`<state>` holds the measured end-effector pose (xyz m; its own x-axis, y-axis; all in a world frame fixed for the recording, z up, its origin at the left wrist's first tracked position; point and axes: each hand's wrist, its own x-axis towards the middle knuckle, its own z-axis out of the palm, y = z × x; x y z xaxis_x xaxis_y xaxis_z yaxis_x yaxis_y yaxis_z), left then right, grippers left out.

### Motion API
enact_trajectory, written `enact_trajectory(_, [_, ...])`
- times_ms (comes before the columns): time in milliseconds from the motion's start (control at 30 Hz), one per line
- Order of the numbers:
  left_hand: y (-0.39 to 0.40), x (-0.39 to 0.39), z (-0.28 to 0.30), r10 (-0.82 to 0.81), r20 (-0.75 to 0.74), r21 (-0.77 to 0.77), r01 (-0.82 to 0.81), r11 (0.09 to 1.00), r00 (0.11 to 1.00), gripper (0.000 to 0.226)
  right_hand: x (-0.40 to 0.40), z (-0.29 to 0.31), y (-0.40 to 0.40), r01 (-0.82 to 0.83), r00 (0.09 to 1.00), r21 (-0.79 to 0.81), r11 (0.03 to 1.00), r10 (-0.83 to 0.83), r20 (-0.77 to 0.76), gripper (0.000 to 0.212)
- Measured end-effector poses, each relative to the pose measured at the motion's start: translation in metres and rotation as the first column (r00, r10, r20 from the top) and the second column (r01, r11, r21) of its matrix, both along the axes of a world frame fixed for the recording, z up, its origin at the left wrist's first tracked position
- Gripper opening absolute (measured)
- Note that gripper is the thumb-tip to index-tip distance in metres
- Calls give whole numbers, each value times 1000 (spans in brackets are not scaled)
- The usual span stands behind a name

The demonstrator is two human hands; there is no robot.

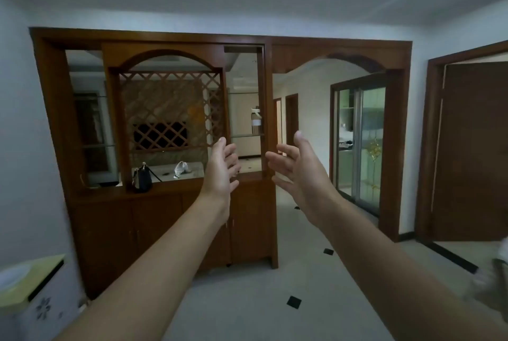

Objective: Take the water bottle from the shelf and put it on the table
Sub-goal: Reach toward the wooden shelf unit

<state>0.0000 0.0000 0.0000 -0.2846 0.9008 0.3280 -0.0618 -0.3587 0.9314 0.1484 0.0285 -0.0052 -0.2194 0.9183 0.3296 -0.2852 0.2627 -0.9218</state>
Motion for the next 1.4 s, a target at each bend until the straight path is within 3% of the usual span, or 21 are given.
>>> enact_trajectory(500, [195, 40, 19, 69, -37, 17, -69, 997, 997, 60, 29, 27, 200, -77, 992, 8, 997, 77, -100, 65])
enact_trajectory(867, [291, 18, 10, 143, -19, -10, -144, 990, 989, 59, 4, 0, 309, -79, 994, -28, 997, 77, -74, 65])
enact_trajectory(1033, [364, 11, -1, 77, -6, -22, -77, 997, 997, 60, -5, -8, 366, -40, 997, -55, 998, 36, -61, 64])
enact_trajectory(1400, [545, -10, 13, -210, 23, 25, 210, 977, 977, 65, -22, 17, 500, 225, 974, -16, 974, -225, -17, 65])
